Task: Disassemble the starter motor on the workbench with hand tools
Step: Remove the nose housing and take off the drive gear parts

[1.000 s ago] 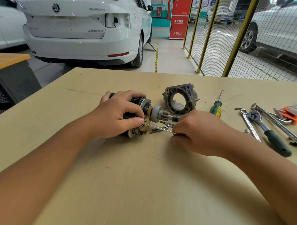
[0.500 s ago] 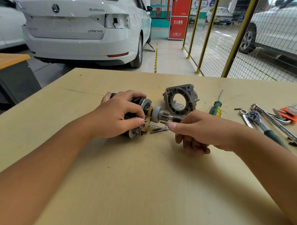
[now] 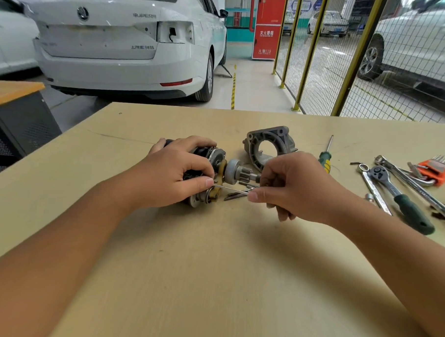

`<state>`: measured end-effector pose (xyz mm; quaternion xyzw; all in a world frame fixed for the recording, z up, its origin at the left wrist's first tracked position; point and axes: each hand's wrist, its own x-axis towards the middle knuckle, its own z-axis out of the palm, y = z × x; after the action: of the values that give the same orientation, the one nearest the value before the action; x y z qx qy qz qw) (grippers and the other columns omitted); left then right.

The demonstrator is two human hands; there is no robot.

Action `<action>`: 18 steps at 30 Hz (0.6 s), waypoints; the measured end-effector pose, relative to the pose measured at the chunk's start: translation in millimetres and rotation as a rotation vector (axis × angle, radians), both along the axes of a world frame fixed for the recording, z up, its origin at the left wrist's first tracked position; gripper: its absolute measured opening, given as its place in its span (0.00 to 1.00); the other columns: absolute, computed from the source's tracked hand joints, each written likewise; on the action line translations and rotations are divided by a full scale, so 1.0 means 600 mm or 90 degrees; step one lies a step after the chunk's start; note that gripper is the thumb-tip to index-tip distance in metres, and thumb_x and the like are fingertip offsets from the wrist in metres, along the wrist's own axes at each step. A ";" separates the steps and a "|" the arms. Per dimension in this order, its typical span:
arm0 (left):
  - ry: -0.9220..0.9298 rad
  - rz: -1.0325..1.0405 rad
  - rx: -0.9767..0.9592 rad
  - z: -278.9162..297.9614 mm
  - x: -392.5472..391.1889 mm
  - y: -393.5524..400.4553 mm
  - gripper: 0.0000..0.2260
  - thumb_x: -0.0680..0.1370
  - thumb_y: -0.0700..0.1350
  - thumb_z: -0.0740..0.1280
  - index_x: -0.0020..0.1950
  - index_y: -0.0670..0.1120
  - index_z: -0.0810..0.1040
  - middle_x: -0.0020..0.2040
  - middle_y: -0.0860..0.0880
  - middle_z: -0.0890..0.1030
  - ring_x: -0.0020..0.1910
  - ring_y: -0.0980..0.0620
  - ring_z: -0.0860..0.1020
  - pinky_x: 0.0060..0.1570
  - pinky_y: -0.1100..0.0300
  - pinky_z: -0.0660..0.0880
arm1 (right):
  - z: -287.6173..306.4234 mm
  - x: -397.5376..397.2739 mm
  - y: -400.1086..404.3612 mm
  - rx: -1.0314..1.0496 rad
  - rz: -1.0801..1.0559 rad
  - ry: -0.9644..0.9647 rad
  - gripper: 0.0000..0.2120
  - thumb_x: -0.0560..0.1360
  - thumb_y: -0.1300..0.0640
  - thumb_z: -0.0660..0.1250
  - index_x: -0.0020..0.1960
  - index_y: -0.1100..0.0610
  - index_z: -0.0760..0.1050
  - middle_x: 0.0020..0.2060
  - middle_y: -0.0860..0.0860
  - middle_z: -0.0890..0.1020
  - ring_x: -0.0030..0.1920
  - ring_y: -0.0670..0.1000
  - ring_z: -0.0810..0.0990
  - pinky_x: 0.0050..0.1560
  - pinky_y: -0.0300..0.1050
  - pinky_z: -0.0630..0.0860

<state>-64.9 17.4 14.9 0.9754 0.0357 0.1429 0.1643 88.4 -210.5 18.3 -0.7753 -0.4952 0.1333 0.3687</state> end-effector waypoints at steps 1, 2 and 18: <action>-0.002 -0.004 0.018 0.000 -0.001 0.000 0.10 0.77 0.61 0.63 0.48 0.61 0.83 0.74 0.60 0.70 0.70 0.57 0.69 0.73 0.39 0.58 | 0.001 -0.002 -0.001 0.024 -0.002 -0.032 0.13 0.71 0.52 0.79 0.37 0.56 0.76 0.28 0.50 0.83 0.24 0.50 0.82 0.22 0.45 0.78; -0.003 -0.011 0.033 0.000 -0.001 0.000 0.11 0.77 0.62 0.62 0.48 0.61 0.83 0.75 0.58 0.70 0.70 0.56 0.70 0.72 0.38 0.61 | 0.001 -0.003 -0.002 0.048 -0.003 -0.061 0.13 0.70 0.52 0.79 0.37 0.55 0.76 0.28 0.49 0.82 0.23 0.48 0.82 0.22 0.43 0.77; 0.008 -0.041 -0.021 0.006 -0.002 0.003 0.04 0.78 0.56 0.66 0.45 0.65 0.80 0.72 0.57 0.70 0.70 0.53 0.70 0.70 0.39 0.66 | 0.016 0.004 -0.004 -0.166 0.072 0.571 0.24 0.75 0.39 0.68 0.44 0.62 0.80 0.34 0.61 0.81 0.23 0.51 0.77 0.22 0.39 0.74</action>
<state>-66.1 19.3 18.6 0.9740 0.0074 0.1308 0.1848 91.0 -212.8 28.1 -0.6528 -0.3076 0.5361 0.4380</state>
